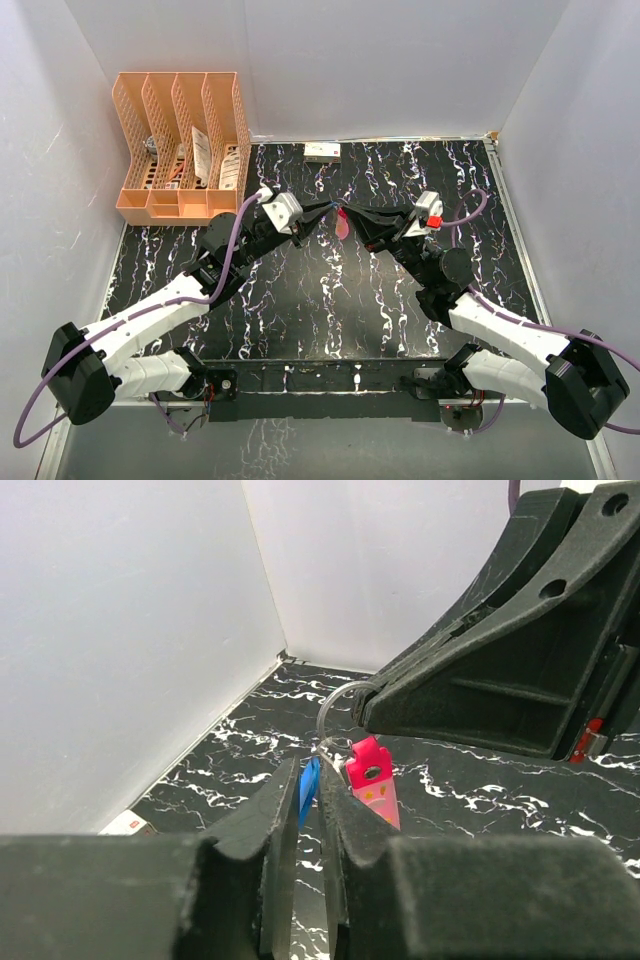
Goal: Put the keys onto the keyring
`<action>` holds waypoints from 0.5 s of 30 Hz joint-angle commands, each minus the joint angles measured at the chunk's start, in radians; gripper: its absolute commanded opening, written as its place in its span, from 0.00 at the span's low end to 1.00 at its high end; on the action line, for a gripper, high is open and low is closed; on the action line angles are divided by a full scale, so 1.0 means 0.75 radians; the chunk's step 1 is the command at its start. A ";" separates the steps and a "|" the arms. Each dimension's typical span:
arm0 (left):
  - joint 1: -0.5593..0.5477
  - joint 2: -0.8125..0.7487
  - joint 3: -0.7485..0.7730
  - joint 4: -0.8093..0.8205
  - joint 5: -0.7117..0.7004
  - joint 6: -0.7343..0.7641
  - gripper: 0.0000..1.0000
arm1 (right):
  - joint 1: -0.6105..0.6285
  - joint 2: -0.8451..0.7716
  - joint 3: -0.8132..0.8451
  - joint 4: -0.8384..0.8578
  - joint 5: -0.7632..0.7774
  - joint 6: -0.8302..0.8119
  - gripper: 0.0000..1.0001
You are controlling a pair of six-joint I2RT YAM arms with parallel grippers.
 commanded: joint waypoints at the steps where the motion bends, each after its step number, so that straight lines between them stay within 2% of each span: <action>1: 0.000 -0.006 0.042 0.014 -0.011 -0.006 0.17 | -0.001 -0.030 0.048 0.026 0.000 -0.016 0.00; 5: 0.000 -0.005 0.019 0.015 -0.018 -0.022 0.23 | -0.001 -0.041 0.048 0.021 -0.002 -0.020 0.00; 15: -0.002 -0.001 -0.023 0.016 0.031 -0.066 0.27 | -0.001 -0.060 0.050 0.008 0.000 -0.027 0.00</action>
